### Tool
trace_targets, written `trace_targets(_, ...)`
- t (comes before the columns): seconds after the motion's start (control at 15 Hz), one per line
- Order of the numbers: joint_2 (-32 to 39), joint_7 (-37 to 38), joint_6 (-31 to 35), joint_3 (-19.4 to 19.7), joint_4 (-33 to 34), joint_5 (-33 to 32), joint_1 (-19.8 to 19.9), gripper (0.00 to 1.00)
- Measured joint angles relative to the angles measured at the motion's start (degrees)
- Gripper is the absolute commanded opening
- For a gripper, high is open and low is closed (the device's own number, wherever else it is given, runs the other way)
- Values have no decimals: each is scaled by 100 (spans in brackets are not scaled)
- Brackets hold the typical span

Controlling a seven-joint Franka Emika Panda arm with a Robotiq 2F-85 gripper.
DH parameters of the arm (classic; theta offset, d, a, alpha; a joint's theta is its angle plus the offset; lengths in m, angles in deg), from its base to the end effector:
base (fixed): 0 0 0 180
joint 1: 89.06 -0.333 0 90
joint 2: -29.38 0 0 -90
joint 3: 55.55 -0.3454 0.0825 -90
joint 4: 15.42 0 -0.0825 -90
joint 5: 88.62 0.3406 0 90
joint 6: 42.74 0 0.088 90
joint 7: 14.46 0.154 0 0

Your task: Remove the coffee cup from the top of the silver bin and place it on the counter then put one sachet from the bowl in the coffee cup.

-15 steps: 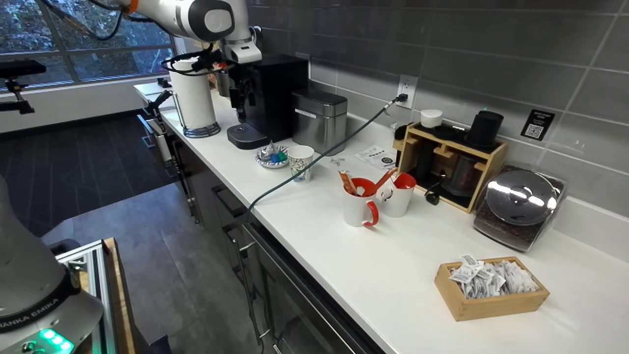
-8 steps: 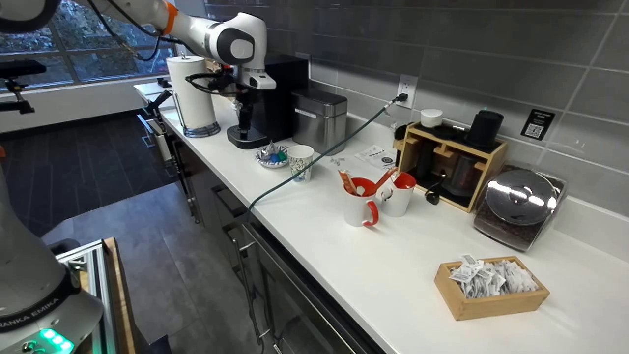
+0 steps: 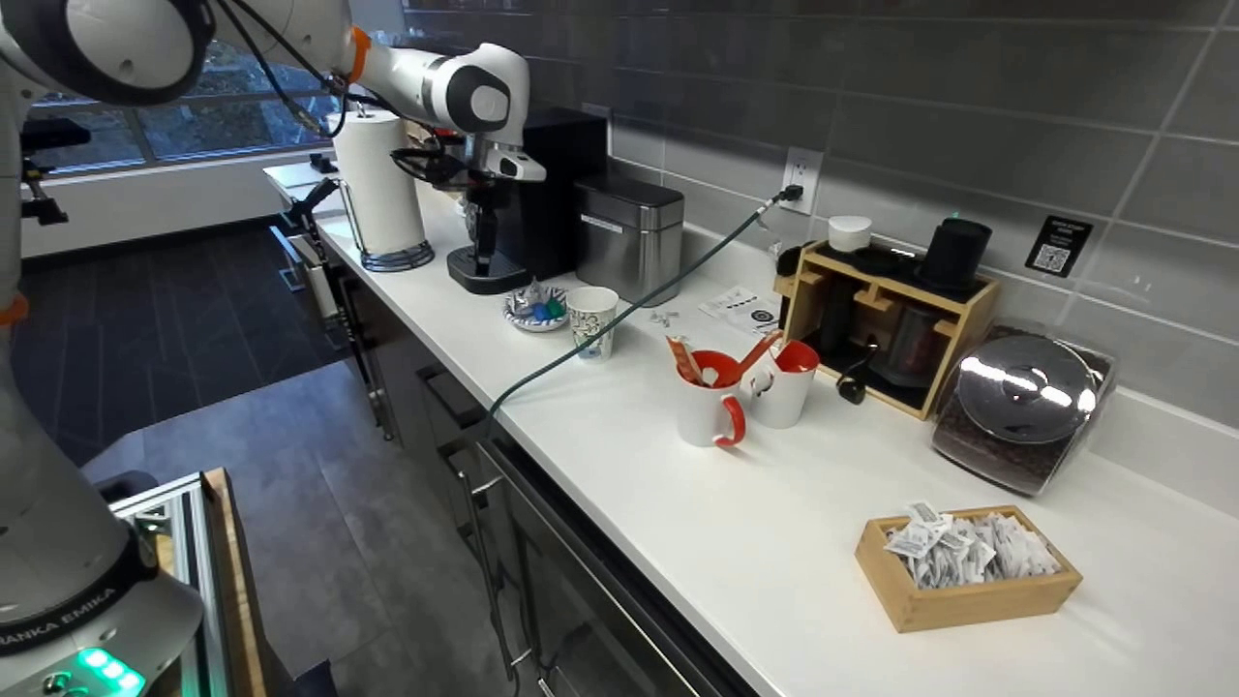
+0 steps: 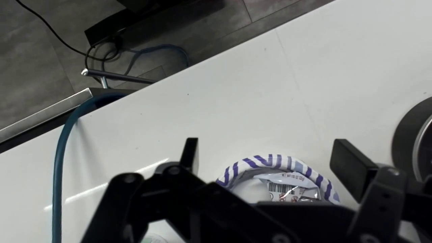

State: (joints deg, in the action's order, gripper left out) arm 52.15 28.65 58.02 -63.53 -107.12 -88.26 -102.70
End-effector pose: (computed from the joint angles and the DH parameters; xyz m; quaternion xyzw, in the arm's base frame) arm 0.5634 0.2142 0.3851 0.9746 -0.1881 -0.1154 0.0373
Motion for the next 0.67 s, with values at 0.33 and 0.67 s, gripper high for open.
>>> trace_targets(0.33,147,0,-120,57,249,1,-22,100)
trace_targets(0.67,346,-737,215,73,247,146,26,100)
